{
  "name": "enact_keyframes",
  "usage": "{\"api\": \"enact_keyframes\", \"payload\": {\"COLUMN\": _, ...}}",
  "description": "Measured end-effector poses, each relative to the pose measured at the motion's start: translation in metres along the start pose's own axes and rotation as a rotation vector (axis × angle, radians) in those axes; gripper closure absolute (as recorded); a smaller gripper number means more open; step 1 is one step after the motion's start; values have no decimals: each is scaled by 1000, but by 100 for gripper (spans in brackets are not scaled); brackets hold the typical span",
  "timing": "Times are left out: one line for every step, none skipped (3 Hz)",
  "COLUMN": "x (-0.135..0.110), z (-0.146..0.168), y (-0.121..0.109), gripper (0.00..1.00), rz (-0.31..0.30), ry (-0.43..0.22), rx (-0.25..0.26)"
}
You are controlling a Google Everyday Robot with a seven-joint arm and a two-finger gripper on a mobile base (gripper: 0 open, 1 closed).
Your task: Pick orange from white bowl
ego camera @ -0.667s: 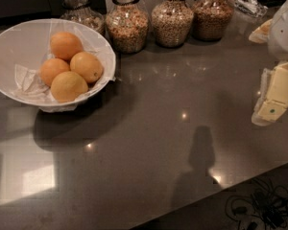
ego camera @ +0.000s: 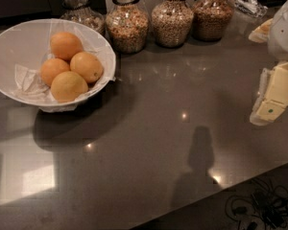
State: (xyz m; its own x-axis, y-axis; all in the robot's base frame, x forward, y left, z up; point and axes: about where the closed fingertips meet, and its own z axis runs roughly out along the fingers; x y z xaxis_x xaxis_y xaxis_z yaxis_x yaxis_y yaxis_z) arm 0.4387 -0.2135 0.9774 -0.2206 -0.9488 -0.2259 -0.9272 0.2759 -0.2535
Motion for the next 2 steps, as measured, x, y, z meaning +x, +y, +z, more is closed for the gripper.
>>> {"api": "enact_keyframes", "payload": {"x": -26, "z": 17, "y": -11, "gripper": 0, "rz": 36, "ry": -104, "rx": -7}}
{"api": "enact_keyframes", "payload": {"x": -67, "z": 32, "y": -26, "gripper": 0, "rz": 40, "ry": -202, "rx": -2}}
